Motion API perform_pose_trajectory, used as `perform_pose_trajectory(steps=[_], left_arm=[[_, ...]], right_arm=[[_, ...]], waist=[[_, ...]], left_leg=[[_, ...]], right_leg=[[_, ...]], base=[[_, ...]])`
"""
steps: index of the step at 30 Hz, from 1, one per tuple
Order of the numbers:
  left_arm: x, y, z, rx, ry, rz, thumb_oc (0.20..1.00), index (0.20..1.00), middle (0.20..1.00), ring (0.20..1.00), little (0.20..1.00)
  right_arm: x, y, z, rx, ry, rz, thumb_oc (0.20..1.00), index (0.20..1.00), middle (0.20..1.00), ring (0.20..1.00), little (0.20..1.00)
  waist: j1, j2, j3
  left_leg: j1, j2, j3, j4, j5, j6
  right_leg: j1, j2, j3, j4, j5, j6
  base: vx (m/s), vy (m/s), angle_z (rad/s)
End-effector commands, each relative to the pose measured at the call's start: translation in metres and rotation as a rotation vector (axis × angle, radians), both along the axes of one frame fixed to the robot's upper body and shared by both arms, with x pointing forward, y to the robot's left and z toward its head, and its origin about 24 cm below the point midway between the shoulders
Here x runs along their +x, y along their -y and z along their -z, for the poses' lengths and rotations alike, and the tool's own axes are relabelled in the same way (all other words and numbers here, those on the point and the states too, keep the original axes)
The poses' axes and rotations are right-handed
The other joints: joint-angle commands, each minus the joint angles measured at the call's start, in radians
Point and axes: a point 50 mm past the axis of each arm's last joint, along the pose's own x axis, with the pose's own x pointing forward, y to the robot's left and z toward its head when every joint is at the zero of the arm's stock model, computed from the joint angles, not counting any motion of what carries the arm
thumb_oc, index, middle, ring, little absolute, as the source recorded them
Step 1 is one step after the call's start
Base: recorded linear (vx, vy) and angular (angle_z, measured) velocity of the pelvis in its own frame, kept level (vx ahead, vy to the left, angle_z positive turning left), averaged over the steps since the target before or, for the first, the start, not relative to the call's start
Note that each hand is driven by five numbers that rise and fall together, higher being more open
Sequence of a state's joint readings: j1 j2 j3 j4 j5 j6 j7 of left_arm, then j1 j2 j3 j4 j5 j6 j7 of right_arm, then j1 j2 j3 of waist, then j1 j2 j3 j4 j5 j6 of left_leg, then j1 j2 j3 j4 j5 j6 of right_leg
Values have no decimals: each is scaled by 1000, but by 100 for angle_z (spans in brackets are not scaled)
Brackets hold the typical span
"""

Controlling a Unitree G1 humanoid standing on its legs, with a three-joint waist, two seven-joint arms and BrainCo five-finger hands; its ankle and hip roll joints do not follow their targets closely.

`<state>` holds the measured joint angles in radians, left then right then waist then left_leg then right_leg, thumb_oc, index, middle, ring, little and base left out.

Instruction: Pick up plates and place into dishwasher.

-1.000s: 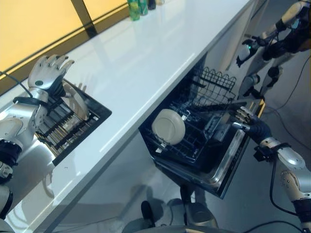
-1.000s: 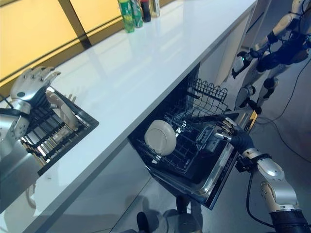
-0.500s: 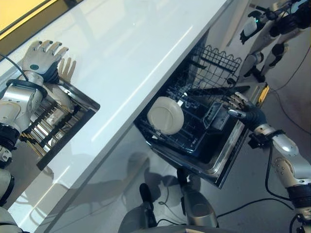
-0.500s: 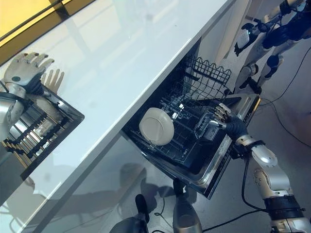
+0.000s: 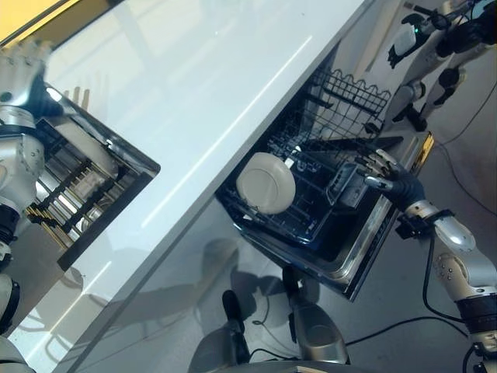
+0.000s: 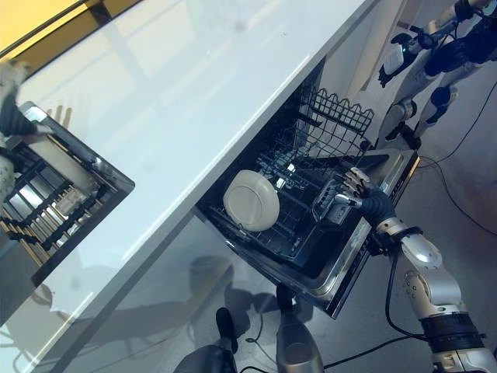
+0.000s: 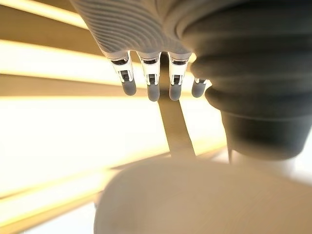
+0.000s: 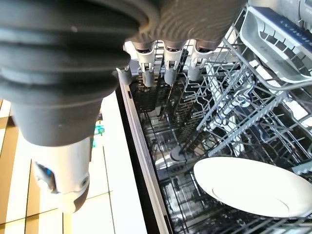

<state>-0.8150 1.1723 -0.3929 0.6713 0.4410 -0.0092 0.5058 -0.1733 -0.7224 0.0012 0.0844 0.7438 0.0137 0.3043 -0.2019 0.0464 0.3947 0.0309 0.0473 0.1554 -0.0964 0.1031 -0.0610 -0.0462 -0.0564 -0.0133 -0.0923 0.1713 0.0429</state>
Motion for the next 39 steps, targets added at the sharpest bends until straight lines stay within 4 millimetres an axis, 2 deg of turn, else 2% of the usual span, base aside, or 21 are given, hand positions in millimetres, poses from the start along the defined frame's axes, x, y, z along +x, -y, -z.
perform_pose_trajectory(steps=[1,8,10,19,24,32,39], left_arm=[[-13,2,-27,-14,214,71,1000,1000,1000,1000,1000],[-23,9,-34,-88,400,197,1000,1000,1000,1000,1000],[-24,10,-34,-98,400,220,1000,1000,1000,1000,1000],[-20,4,-19,214,-42,79,1000,1000,1000,1000,1000],[-19,-12,-4,297,-256,-60,1000,1000,1000,1000,1000],[-21,-20,2,325,-297,-122,1000,1000,1000,1000,1000],[-13,-8,9,376,-309,-80,1000,1000,1000,1000,1000]], right_arm=[[-5,2,-31,-18,147,-22,1000,1000,1000,1000,1000],[-11,2,-22,3,111,-45,1000,1000,1000,1000,1000],[-13,2,-18,10,105,-50,1000,1000,1000,1000,1000],[-17,5,-16,33,71,-94,1000,1000,1000,1000,1000],[-15,7,-18,19,67,-89,1000,1000,1000,1000,1000],[-16,10,-20,30,69,-70,1000,1000,1000,1000,1000],[-13,8,-18,44,67,-61,1000,1000,1000,1000,1000]], waist=[[14,-14,-49],[12,-14,-76],[12,-12,-82],[7,14,-95],[5,26,-86],[6,21,-74],[6,12,-60]], left_leg=[[-4,-56,-29,15,-120,16],[15,-56,-25,16,-128,16],[20,-56,-24,16,-130,16],[37,-61,-17,17,-137,17],[36,-65,-15,16,-132,17],[31,-63,-13,18,-129,18],[20,-61,-14,21,-126,19]], right_leg=[[-19,-38,-24,22,-97,71],[1,-37,-17,23,-107,70],[7,-37,-17,23,-109,71],[23,-46,-18,23,-110,80],[22,-49,-17,21,-105,84],[18,-50,-22,21,-103,85],[8,-50,-26,24,-100,84]], base=[[28,-11,4],[13,-8,2],[34,-25,0],[13,3,0],[7,22,0],[0,0,0],[0,0,0]])
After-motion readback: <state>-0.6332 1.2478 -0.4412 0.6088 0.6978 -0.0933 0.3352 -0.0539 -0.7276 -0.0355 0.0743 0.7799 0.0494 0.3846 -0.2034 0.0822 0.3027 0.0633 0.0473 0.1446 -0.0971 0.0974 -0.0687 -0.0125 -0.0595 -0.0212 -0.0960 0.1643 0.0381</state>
